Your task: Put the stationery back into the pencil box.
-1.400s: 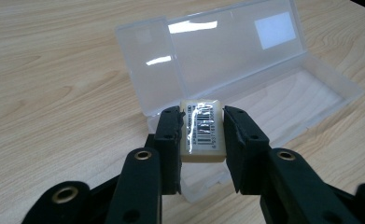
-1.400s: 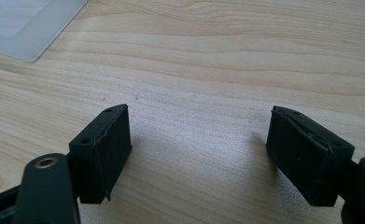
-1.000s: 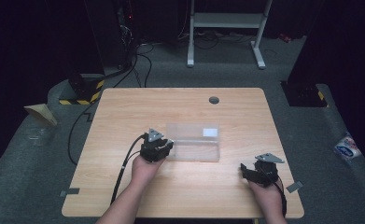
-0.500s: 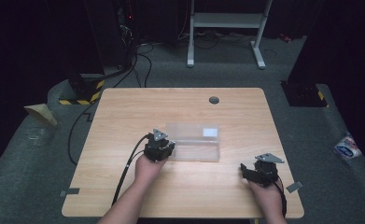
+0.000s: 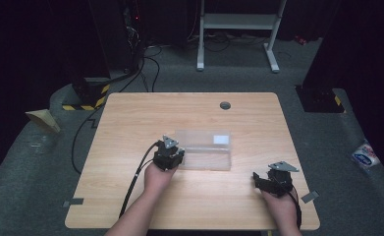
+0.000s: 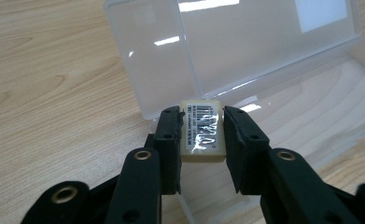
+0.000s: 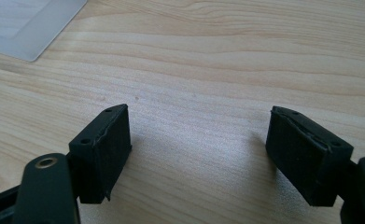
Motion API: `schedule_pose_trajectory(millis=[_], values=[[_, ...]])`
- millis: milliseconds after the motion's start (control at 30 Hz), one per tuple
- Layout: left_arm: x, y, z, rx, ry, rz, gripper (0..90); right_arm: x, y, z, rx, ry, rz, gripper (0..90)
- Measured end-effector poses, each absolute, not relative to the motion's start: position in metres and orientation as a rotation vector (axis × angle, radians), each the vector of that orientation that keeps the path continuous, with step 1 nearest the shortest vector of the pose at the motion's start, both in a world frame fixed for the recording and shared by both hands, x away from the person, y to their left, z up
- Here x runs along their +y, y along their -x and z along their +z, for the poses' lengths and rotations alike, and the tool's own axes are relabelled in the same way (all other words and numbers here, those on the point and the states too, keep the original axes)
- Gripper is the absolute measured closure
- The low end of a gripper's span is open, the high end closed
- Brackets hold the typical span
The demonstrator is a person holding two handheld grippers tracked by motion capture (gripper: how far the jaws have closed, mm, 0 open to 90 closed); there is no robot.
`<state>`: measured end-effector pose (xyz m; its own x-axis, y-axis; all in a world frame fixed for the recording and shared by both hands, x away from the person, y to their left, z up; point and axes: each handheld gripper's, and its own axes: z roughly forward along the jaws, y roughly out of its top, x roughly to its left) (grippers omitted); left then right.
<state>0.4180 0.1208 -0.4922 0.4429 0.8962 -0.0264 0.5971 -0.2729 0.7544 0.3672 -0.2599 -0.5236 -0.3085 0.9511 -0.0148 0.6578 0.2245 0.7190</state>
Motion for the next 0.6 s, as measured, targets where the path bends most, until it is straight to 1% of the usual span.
schedule_pose_trajectory(millis=[600], values=[[0.1154, -0.4165, -0.4979, 1.248, -2.022, 0.557, 67.5, -0.2597, -0.3669, -0.5237, 2.045, -1.48, 0.854, 22.0]])
